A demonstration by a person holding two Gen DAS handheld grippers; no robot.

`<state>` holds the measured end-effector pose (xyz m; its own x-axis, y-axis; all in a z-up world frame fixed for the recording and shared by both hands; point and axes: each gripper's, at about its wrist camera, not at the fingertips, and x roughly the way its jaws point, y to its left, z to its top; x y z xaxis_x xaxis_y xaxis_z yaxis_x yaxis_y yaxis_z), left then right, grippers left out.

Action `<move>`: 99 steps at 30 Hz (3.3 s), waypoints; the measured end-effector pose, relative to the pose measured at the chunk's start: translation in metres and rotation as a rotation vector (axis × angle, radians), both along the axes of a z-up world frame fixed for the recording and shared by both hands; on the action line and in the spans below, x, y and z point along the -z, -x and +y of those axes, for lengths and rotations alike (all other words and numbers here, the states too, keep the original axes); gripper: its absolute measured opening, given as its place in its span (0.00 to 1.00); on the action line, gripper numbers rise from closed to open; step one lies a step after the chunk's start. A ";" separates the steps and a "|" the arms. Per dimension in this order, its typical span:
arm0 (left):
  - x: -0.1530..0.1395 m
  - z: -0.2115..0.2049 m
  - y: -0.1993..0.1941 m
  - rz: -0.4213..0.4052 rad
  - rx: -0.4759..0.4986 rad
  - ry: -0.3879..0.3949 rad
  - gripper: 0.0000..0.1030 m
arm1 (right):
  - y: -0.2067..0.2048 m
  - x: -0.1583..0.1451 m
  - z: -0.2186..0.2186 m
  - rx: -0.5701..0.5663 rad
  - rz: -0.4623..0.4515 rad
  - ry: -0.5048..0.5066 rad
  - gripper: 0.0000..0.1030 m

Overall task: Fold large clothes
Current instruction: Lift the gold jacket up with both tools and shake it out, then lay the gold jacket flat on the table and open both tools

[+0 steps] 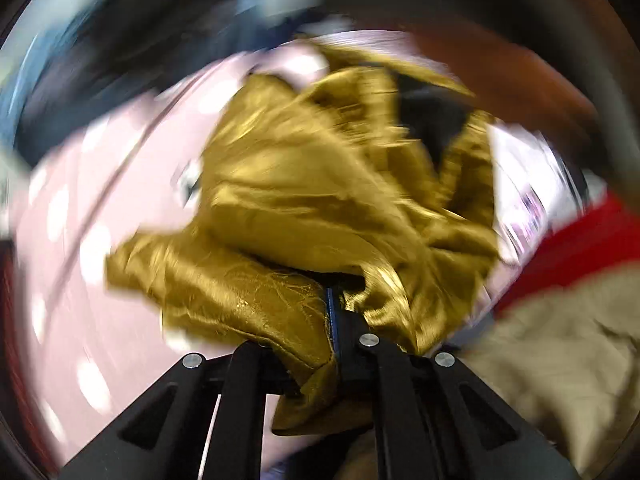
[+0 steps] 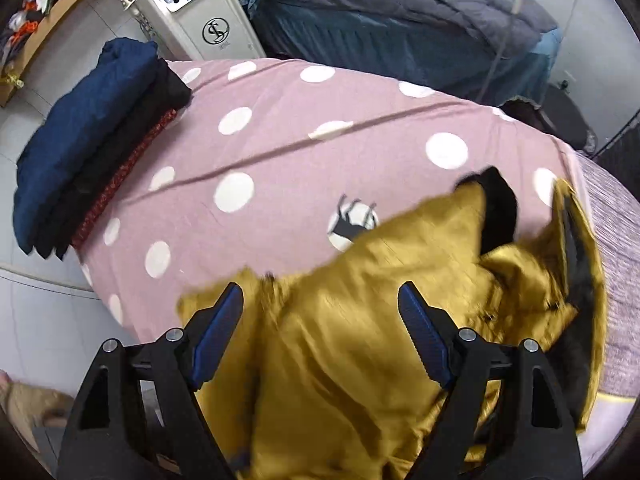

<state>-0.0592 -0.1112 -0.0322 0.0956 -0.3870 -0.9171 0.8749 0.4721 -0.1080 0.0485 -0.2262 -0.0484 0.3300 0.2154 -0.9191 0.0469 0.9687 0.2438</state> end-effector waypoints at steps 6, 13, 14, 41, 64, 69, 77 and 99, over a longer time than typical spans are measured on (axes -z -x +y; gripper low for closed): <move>0.004 -0.001 0.007 -0.029 0.020 -0.035 0.08 | -0.076 0.032 0.065 -0.313 0.246 -0.027 0.84; -0.014 0.013 0.024 -0.063 0.012 -0.041 0.08 | -0.052 0.161 0.188 -0.833 0.556 0.432 0.84; -0.017 0.018 0.024 -0.059 0.001 -0.041 0.08 | -0.044 0.180 0.191 -0.873 0.580 0.514 0.83; -0.277 0.069 -0.010 -0.525 -0.121 0.510 0.09 | 0.264 -0.214 -0.149 0.349 -0.708 -0.711 0.18; -0.288 0.090 -0.115 -0.453 -0.556 0.587 0.93 | 0.103 -0.231 -0.140 0.456 -0.591 -0.452 0.77; -0.155 0.082 -0.160 -0.285 -0.649 0.236 0.94 | 0.092 -0.095 -0.137 0.598 -0.271 -0.363 0.77; -0.017 0.135 -0.128 -0.151 -0.691 -0.113 0.94 | 0.146 0.027 -0.124 0.609 -0.003 -0.195 0.77; 0.078 0.147 -0.109 0.163 -0.794 -0.172 0.94 | 0.230 0.092 -0.102 0.744 0.260 -0.243 0.77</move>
